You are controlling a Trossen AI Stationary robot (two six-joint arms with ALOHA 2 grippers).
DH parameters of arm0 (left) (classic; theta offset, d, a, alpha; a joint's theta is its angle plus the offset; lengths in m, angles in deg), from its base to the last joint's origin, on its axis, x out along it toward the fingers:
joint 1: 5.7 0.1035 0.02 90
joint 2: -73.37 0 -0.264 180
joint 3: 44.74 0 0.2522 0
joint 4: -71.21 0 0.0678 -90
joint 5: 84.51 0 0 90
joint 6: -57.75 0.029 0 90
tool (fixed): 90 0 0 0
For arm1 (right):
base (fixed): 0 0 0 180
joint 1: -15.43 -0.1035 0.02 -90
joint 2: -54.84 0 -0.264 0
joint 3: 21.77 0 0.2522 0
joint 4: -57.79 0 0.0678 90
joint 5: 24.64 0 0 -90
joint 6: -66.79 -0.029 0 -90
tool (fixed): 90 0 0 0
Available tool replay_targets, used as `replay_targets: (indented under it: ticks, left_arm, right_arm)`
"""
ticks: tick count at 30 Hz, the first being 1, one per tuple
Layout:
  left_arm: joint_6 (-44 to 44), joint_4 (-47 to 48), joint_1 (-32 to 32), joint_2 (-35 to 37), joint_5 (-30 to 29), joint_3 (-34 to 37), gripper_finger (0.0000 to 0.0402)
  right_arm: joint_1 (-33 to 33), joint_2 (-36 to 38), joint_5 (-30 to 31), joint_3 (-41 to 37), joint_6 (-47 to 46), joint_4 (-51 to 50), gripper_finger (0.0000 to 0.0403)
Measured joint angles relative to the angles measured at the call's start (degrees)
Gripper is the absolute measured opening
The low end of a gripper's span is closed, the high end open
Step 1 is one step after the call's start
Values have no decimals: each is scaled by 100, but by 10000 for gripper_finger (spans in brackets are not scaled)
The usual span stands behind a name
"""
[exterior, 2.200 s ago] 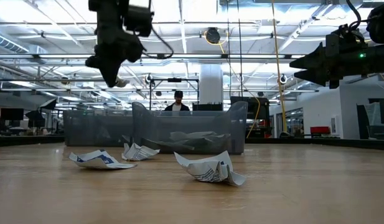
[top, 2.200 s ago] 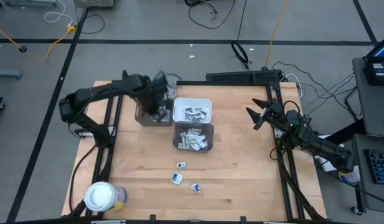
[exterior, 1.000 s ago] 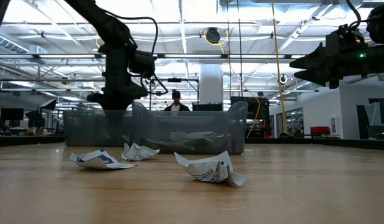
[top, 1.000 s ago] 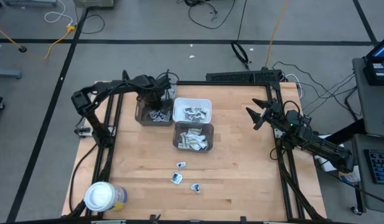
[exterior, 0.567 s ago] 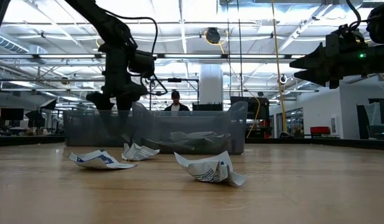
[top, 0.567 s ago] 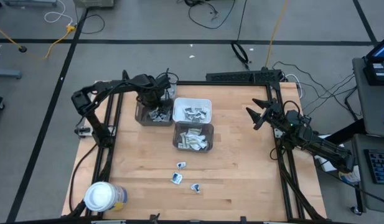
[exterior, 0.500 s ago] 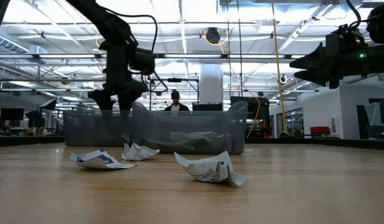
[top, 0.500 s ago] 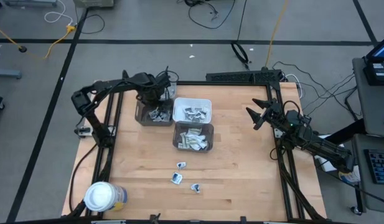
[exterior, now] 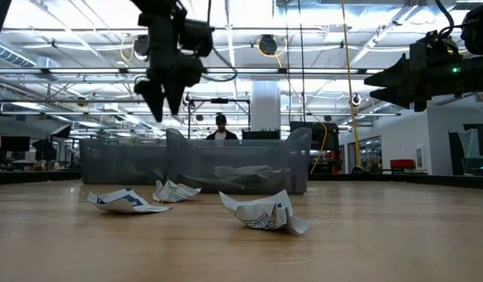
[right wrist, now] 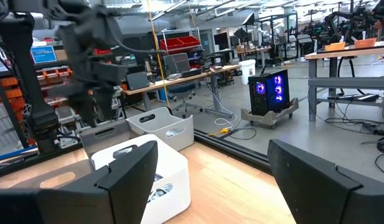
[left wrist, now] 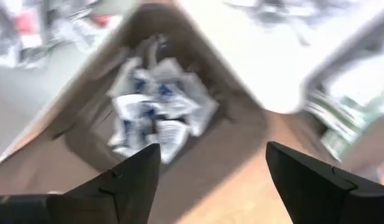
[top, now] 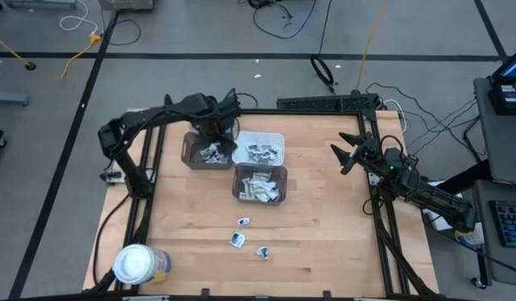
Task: Pick & Place First Aid Supplies
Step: Put the blue alcohol pad into the left black bin
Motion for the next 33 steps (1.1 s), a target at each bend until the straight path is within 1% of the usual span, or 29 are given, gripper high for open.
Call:
replay_targets:
  ticks: [6, 12, 16, 25, 30, 33]
  left_arm:
    - [215, 45, -718, 7, 54, -109, 287]
    - [185, 128, -1730, 5, 63, -109, 295]
    - [-58, 158, -2477, 7, 73, -109, 294]
    - [-785, 163, -4012, 7, 459, -109, 282]
    - [-1124, 164, -4645, 7, 552, -109, 288]
    - [-1189, 161, -4820, 7, 558, -109, 291]
  right_arm:
    - [-1, 1, 1, 0, 0, 0, 297]
    - [0, 2, 2, -2, 0, 2, 297]
    - [-1, 2, 1, -1, 0, 1, 297]
    - [0, 1, 0, -2, 0, 1, 297]
    - [2, 1, 1, -2, 0, 0, 297]
    - [2, 1, 0, 0, 0, 1, 297]
